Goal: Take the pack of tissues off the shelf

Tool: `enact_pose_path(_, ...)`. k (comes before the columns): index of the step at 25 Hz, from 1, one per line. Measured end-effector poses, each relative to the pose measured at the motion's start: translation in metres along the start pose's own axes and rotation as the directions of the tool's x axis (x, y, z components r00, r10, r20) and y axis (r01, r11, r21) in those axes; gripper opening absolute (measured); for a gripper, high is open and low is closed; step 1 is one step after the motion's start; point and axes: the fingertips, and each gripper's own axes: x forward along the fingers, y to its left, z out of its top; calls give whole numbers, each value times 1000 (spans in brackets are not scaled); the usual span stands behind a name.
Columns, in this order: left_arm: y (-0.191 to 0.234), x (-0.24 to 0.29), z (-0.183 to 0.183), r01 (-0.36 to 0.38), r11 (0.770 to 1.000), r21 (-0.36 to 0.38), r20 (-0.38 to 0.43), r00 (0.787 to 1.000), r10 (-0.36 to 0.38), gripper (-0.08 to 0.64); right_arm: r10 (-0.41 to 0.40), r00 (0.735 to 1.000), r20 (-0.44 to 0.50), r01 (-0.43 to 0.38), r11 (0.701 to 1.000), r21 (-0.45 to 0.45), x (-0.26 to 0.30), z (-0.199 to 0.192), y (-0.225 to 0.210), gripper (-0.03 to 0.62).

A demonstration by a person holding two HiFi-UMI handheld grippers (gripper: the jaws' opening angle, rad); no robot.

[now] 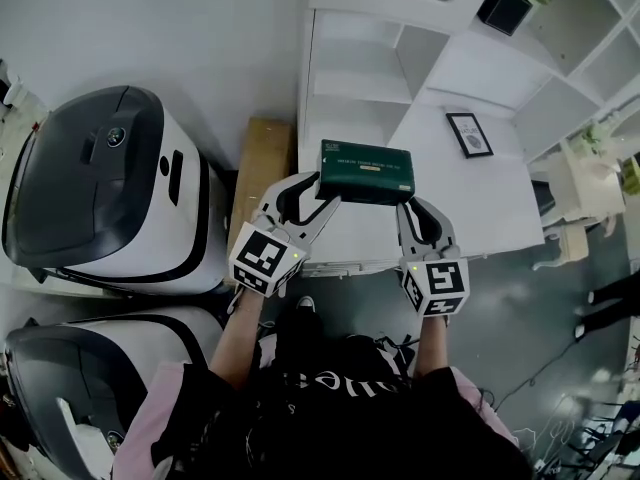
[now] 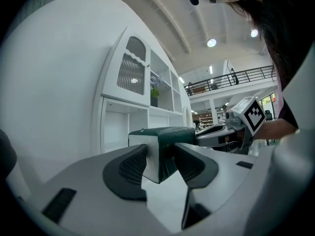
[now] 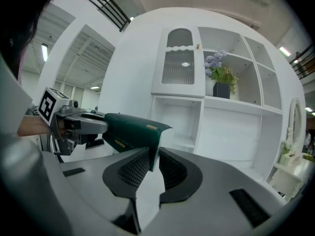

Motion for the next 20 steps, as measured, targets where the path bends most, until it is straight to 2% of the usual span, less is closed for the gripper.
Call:
enact_pose_path(6, -35, 0, 10, -7, 1000, 6, 15, 1000, 7, 186, 6, 1000, 21, -6, 1000, -7, -32, -3, -13, 86)
enact_pose_path(13, -99, -3, 29, -39, 998, 42, 30, 999, 38, 181, 39, 997, 65, -38, 999, -9, -90, -9, -34, 86)
enact_pose_path(20, -169, -19, 56, -93, 989, 114, 40, 995, 89, 179, 90, 987, 130, -92, 996, 6, -153, -14, -45, 86)
